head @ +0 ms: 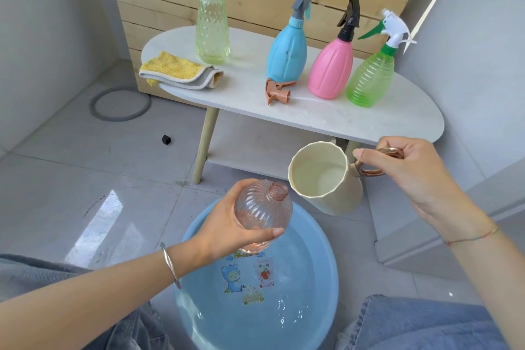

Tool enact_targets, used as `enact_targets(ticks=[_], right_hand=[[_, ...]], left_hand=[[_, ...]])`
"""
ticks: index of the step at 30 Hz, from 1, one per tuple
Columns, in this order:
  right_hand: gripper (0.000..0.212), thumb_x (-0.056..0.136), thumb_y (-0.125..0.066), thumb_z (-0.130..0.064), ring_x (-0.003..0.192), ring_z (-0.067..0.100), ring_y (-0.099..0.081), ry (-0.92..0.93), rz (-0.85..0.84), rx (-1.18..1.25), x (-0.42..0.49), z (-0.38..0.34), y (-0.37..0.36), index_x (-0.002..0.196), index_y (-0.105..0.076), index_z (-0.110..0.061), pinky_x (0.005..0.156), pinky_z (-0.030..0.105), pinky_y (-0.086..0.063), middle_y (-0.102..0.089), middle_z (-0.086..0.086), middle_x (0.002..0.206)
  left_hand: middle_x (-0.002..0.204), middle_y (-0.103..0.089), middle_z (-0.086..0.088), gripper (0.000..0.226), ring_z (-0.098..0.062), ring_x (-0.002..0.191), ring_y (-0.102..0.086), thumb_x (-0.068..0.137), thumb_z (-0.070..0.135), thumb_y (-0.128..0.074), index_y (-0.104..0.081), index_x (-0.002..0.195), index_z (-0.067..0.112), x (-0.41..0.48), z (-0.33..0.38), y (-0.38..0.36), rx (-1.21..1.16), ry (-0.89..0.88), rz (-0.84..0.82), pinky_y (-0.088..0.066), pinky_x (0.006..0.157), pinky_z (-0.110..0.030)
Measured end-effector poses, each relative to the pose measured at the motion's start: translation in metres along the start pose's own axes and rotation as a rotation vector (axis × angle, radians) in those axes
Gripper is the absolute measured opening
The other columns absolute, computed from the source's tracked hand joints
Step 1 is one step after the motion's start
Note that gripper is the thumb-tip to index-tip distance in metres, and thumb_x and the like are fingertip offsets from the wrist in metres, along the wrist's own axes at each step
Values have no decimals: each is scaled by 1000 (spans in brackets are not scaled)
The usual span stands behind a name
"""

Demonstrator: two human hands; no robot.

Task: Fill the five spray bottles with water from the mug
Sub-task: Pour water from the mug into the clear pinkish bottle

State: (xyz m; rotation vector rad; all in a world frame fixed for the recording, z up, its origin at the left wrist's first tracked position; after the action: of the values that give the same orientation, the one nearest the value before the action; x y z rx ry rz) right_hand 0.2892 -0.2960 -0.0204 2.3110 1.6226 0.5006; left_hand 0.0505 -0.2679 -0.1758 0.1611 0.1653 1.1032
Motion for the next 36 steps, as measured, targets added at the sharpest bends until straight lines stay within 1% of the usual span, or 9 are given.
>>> enact_targets(ticks=[3,7,12,15,19,22,26,31,36], right_hand=[[48,77,-76,-8,50,7,-36,-23,-31,-18,1,3,-5,43,-42,-17,48,15,-27,-43,-6,45],[41,70,-81,-17,66,17,-44,-49,-58,-21,0,2,-11,51,-48,-4,59,27,-30,-54,12,63],[39,71,-81,-16,64,17,-46,-33,-62,-55,0,-2,-12,47,-51,-11,61,28,-32,-56,11,60],[39,77,-76,-10,54,7,-48,-27,-74,-89,-2,-4,-14,43,-56,-15,52,15,-36,-63,-7,52],[38,76,-77,-14,55,14,-38,-17,-90,-157,-5,-7,-15,47,-53,-8,51,21,-29,-51,10,51],[41,78,-74,-8,44,7,-27,-2,-116,-211,-7,-12,-17,43,-52,-12,42,13,-22,-42,-12,38],[45,77,-74,-8,45,8,-26,4,-132,-252,-9,-14,-19,39,-53,-18,41,13,-22,-43,-12,37],[39,75,-76,-16,54,15,-28,29,-131,-284,-8,-12,-19,60,-51,9,45,17,-22,-40,8,52],[41,74,-76,-20,54,16,-27,40,-119,-329,-9,-14,-18,63,-50,10,45,18,-22,-37,9,53]], left_hand=[[114,-64,20,89,-1,112,-60,46,58,-88,-50,124,36,0,0,2,-5,5,7,-48,102,-28],[117,-65,16,91,-2,113,-60,46,57,-89,-50,125,34,1,-1,3,-9,5,7,-48,103,-31],[119,-64,14,92,-4,114,-60,46,59,-88,-49,126,35,0,-2,5,9,6,12,-47,104,-34],[118,-65,14,91,-5,114,-60,47,58,-89,-50,126,34,0,-4,5,17,7,7,-47,104,-35],[118,-65,16,91,-3,113,-60,46,58,-89,-49,125,36,-1,-8,3,31,14,-5,-48,103,-34],[118,-64,16,92,-4,114,-60,46,60,-89,-49,125,38,-1,-10,2,40,18,-14,-48,103,-35],[118,-63,17,92,-2,113,-60,45,61,-89,-48,125,40,-2,-12,1,52,13,-16,-48,103,-34],[120,-63,17,94,-3,114,-60,45,64,-88,-47,126,41,-3,-14,0,60,17,-30,-50,101,-35],[121,-63,17,94,-4,114,-60,47,62,-89,-47,128,39,-3,-15,-1,62,14,-40,-50,101,-36]])
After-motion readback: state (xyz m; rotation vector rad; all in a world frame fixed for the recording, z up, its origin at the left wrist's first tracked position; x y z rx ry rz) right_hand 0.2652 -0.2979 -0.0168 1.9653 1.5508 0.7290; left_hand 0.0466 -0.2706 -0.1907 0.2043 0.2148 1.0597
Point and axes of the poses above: each hand's wrist, its own x-axis towards the middle knuckle, its own y-axis out of the back of the hand, z = x × y, the point moved 7 cm from there along x, towards the middle knuckle
